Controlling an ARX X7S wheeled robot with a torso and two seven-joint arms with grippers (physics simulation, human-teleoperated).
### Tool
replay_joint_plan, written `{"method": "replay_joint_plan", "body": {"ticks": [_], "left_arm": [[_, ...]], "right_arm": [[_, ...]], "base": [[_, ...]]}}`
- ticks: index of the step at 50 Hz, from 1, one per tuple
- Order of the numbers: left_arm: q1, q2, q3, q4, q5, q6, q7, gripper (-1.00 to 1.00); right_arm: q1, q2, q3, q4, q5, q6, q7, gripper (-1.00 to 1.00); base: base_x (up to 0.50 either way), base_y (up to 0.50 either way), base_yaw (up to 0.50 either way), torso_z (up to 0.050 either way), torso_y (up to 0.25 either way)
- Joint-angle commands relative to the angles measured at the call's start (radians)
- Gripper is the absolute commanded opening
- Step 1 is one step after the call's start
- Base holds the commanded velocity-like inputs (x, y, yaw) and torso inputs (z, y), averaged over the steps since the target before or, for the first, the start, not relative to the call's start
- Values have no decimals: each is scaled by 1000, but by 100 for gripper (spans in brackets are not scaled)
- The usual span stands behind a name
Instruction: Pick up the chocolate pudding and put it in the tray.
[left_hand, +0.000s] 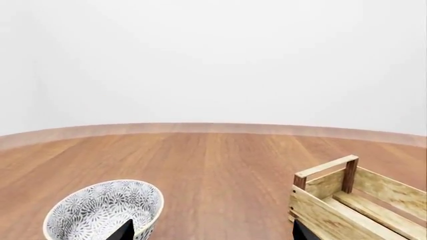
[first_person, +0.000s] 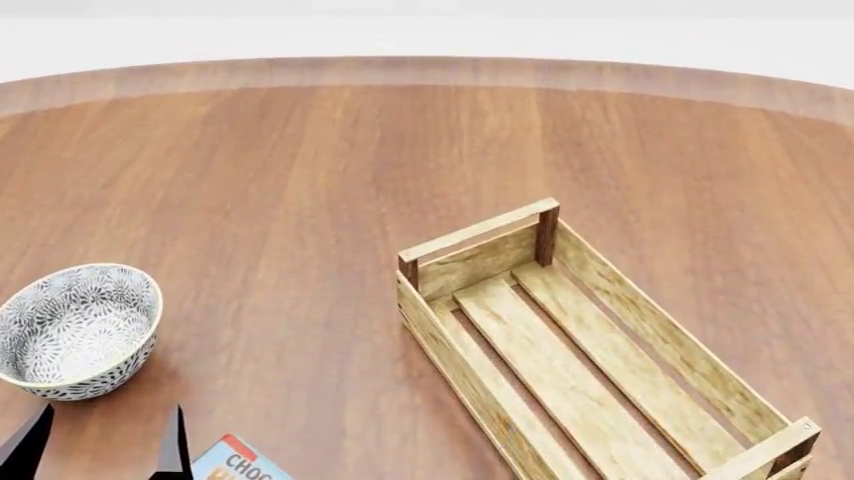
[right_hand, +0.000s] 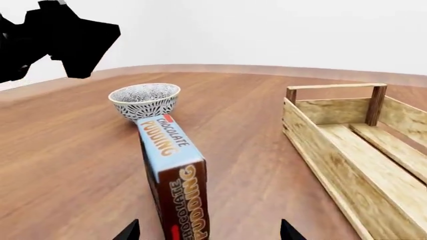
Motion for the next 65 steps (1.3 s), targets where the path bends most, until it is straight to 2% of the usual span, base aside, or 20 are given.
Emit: {"method": "replay_joint_plan", "body": {"ticks": [1,14,19,65], "left_arm": [[-1,-5,11,-1,0,5,-7,100],[-6,-15,16,9,-7,-5,-14,100],[-6,-14,27,19,-5,-9,-16,100],[-17,-29,59,27,-16,-12,-42,100]], "right_arm": [[52,-13,-15,64,-6,6,-6,100],[114,-23,-43,93,-35,32,-6,100],[135,-28,-75,52,-56,92,-4,100],[230,-73,-126,255,-57,45,-15,100]], "base": [[0,0,0,0,0],[0,0,0,0,0],[0,0,0,0,0],[0,0,0,0,0]]}}
